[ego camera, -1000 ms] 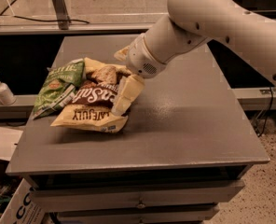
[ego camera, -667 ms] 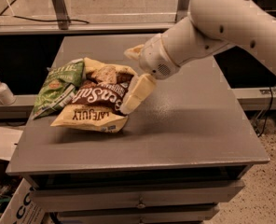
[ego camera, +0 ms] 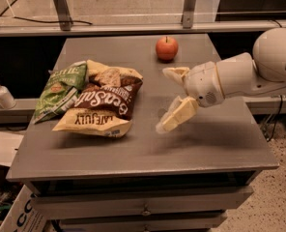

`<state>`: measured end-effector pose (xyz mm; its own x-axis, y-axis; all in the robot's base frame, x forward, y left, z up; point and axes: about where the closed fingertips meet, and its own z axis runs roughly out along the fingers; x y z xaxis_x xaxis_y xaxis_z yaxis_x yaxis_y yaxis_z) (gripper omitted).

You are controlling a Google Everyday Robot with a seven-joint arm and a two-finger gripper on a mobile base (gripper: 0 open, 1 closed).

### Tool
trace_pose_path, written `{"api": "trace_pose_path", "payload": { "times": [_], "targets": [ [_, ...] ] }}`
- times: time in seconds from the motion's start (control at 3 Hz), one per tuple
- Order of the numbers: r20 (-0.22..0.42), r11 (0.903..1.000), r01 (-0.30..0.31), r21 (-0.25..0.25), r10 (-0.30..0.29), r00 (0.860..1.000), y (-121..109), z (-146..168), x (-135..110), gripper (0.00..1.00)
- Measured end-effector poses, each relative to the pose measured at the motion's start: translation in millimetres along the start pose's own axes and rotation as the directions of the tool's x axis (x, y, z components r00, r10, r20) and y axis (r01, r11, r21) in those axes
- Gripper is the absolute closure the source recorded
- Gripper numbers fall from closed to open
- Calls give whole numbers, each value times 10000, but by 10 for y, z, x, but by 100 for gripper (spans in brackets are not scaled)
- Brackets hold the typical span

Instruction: Move brown chip bag near green jalapeno chip bag

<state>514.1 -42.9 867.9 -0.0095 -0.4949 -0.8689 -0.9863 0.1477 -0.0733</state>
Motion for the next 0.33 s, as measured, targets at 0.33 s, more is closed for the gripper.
{"api": "trace_pose_path", "payload": {
  "times": [0.33],
  "targets": [
    [29,9998,-102,170,102,9999,3,-93,50,0]
  ]
}}
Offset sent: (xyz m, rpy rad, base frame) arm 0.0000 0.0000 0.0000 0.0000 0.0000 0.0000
